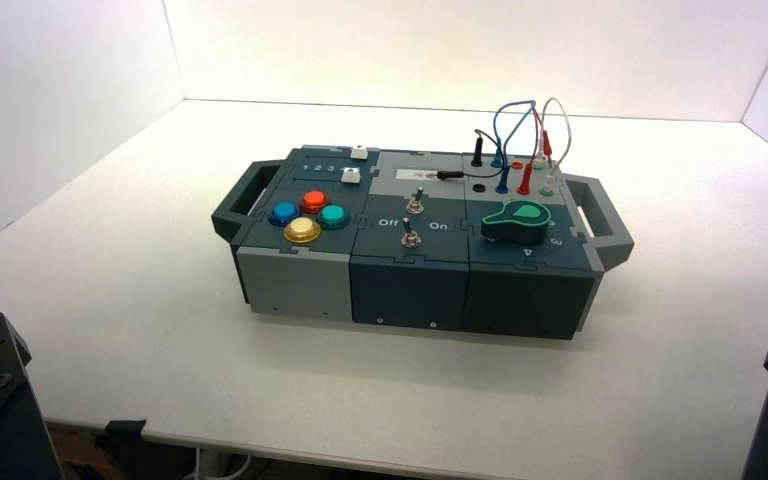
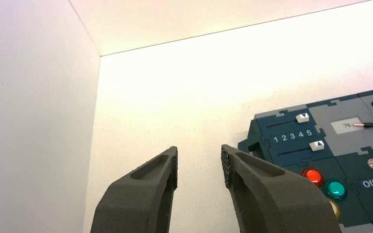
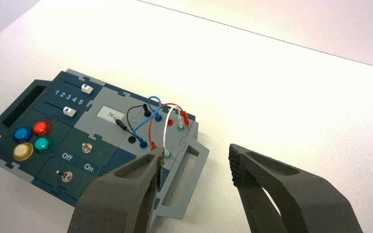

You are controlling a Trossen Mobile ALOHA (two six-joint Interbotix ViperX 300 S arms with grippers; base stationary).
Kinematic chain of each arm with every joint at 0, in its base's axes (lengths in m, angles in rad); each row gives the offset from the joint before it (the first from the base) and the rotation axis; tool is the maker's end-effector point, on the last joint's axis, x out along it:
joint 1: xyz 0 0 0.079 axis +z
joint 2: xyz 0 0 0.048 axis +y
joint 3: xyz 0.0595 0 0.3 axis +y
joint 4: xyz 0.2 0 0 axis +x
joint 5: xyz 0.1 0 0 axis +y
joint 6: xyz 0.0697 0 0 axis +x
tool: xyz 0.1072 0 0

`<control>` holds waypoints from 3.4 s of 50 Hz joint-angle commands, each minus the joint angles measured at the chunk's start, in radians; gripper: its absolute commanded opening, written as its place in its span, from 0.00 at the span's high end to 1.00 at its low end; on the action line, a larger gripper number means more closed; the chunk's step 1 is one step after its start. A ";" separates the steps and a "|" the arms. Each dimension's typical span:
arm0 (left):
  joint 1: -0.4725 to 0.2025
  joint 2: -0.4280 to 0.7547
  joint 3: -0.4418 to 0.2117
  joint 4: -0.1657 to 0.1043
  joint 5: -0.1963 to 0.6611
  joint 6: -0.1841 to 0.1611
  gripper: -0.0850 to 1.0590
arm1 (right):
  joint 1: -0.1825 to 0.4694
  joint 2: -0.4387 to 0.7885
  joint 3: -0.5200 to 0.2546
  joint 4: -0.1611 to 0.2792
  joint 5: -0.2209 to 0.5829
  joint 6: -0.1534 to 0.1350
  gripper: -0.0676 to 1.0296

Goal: Turn the knob to position 1.

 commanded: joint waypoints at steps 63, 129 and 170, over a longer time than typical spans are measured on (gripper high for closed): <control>-0.066 0.273 -0.114 0.000 0.041 0.008 0.50 | 0.362 0.336 -0.127 0.110 0.190 -0.020 0.85; -0.198 0.374 -0.225 -0.002 0.071 0.080 0.50 | 0.500 0.979 -0.264 0.147 0.043 -0.023 0.95; -0.204 0.362 -0.215 -0.002 0.061 0.080 0.50 | 0.408 1.072 -0.285 0.081 0.000 -0.017 0.96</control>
